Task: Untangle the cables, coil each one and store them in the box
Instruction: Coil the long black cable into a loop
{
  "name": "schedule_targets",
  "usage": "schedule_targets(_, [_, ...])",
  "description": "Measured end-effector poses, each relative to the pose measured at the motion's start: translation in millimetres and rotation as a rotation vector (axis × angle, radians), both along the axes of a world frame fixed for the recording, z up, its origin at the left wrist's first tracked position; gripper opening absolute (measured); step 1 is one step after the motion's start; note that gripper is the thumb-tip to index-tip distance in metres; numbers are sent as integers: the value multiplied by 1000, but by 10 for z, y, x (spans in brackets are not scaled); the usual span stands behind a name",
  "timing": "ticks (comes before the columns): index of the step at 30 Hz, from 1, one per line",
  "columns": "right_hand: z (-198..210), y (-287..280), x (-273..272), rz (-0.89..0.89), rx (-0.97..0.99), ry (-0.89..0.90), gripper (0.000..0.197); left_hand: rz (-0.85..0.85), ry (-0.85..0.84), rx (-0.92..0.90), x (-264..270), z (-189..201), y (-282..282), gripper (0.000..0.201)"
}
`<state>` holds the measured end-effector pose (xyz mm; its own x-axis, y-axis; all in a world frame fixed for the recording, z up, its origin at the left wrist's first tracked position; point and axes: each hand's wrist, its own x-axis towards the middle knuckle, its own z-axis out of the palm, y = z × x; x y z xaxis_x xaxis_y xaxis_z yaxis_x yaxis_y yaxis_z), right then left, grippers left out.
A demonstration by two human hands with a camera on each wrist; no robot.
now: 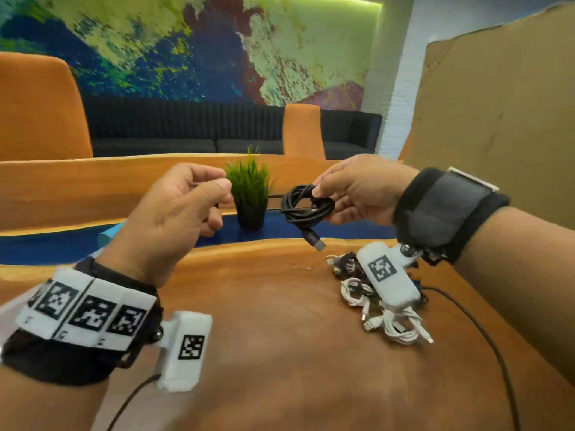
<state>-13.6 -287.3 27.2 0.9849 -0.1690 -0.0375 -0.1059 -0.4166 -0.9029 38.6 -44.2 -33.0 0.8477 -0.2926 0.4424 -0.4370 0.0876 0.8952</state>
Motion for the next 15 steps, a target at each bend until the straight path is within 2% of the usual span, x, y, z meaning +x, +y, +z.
schedule_targets(5, [-332, -591, -40, -191, -138, 242, 21, -43, -42, 129, -17, -90, -104, 13])
schedule_targets(6, [-414, -681, -43, -231, -142, 268, 18, -52, -45, 138, -36, -95, -123, 20])
schedule_targets(9, [-621, -833, -68, -323, -157, 346, 8, -67, -57, 126, -42, -112, -156, 61])
schedule_targets(13, [-816, -870, 27, -311, -285, 409, 13, -68, -52, 129, -12, -124, -166, 71])
schedule_targets(15, [-839, -846, 36, -246, -475, 435, 26, -64, -52, 166, -17, -123, -149, 68])
